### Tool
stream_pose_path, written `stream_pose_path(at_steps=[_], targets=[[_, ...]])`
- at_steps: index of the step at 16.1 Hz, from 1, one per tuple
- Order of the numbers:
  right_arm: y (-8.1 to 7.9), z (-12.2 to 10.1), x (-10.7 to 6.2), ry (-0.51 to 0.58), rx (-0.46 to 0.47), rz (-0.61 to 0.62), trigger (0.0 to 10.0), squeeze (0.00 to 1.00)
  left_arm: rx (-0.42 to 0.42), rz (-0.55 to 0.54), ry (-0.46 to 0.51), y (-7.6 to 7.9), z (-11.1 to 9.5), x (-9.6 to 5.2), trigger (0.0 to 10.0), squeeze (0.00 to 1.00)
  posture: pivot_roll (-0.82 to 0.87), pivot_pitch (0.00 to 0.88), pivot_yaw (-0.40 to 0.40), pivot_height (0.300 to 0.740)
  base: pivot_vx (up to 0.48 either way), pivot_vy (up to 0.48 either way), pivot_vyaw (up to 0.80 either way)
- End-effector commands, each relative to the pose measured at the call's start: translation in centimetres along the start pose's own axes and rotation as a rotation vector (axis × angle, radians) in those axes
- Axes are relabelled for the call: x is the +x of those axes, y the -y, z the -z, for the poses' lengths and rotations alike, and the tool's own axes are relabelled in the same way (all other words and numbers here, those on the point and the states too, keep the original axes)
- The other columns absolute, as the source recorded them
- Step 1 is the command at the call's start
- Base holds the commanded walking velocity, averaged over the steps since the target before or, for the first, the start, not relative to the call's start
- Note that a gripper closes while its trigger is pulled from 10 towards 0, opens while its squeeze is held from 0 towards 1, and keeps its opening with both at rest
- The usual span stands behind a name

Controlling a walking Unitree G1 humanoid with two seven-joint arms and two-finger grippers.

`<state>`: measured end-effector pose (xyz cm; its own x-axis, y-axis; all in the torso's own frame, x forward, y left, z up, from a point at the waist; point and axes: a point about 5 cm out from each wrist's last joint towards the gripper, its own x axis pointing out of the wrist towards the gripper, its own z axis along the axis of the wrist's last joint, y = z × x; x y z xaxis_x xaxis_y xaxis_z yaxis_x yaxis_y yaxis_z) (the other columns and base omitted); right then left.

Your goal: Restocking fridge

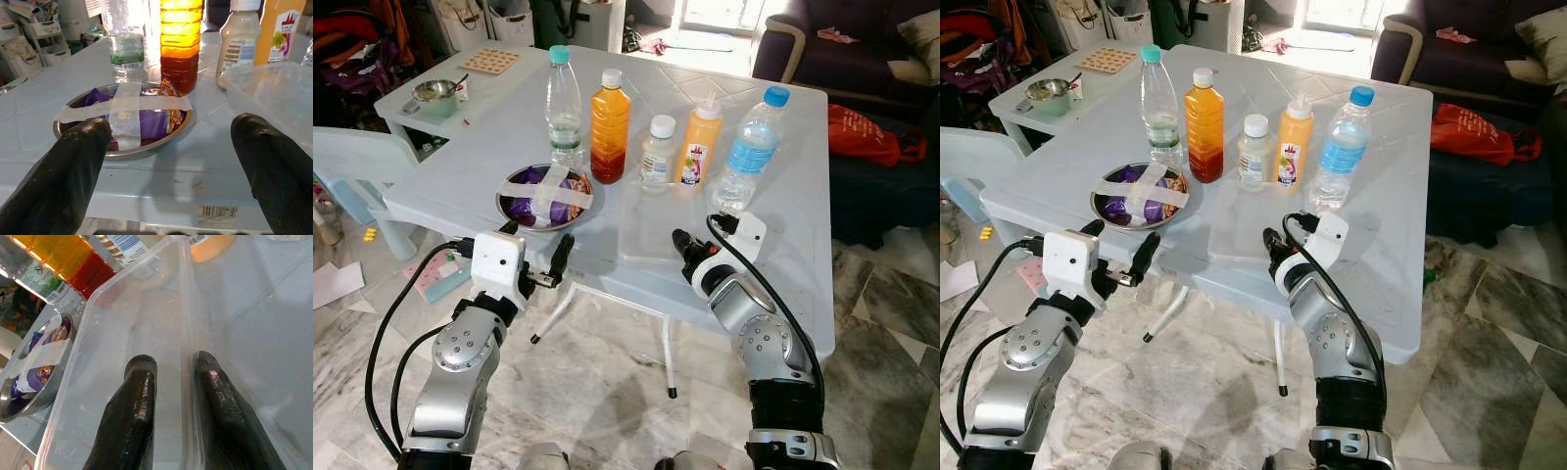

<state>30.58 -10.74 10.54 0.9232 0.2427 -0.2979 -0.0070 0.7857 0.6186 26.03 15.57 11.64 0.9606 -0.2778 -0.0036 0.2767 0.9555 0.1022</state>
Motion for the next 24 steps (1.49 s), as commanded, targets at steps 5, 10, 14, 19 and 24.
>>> stream_pose_path(at_steps=[5, 10, 14, 19, 24], targets=[[0.3, 1.2, -0.3, -0.043, -0.123, -0.004, 2.2, 0.0, 0.004, -0.012, 0.0, 0.2, 0.2, 0.1, 10.0, 0.0, 0.1, 0.003, -0.035, 0.74, 0.0, 0.0, 0.0], [0.7, -0.2, -1.8, 0.083, -0.38, -0.022, 10.0, 0.0, -0.025, -0.07, -0.029, -0.1, 1.0, -0.4, 10.0, 0.0, 0.09, 0.0, -0.038, 0.74, 0.0, 0.0, 0.0], [0.1, -0.9, -3.3, 0.202, -0.521, -0.065, 10.0, 0.0, -0.047, -0.12, -0.055, 0.0, 1.8, -0.5, 10.0, 0.0, 0.08, 0.0, -0.042, 0.74, 0.0, 0.0, 0.0], [0.5, -1.1, -3.3, 0.208, -0.513, -0.052, 10.0, 0.0, -0.048, -0.122, -0.055, 0.0, 1.8, -0.4, 10.0, 0.0, 0.08, 0.0, -0.038, 0.74, 0.0, 0.0, 0.0], [-0.3, -1.2, -3.6, 0.271, -0.647, -0.119, 10.0, 0.0, -0.068, -0.124, -0.047, -0.1, 1.8, -0.3, 10.0, 0.0, 0.08, 0.0, -0.038, 0.74, 0.0, 0.0, 0.48]])
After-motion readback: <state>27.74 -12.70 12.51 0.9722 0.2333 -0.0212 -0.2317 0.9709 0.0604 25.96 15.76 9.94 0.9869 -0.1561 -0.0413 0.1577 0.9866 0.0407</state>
